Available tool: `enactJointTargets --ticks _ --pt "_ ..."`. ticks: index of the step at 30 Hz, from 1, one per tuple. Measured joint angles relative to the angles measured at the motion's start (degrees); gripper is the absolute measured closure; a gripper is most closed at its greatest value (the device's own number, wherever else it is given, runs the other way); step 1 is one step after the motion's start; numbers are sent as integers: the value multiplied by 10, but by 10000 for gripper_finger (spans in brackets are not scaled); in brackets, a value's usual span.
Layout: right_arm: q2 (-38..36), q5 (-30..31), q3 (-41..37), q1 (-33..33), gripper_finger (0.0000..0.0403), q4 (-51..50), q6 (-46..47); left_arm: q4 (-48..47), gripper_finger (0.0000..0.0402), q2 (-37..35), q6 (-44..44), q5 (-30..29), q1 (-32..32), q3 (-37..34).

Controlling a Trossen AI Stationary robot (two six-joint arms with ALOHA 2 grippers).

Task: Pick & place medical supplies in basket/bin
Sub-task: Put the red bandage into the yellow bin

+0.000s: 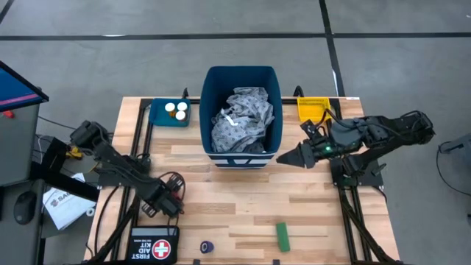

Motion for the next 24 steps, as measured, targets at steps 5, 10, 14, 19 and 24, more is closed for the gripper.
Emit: enactJointTargets --ticks 5,10,14,19,24 --pt "0 2 0 13 184 0 1 53 140 28 5 -33 4 1" --pt "0 14 0 26 184 0 2 90 190 35 2 -54 35 0" --pt "0 15 0 27 184 0 6 89 260 28 1 -84 76 6" --pt "0 19 0 30 184 1 0 94 344 1 5 -88 132 53" --pt "0 41 0 43 184 29 -40 117 343 -26 4 -89 169 141"
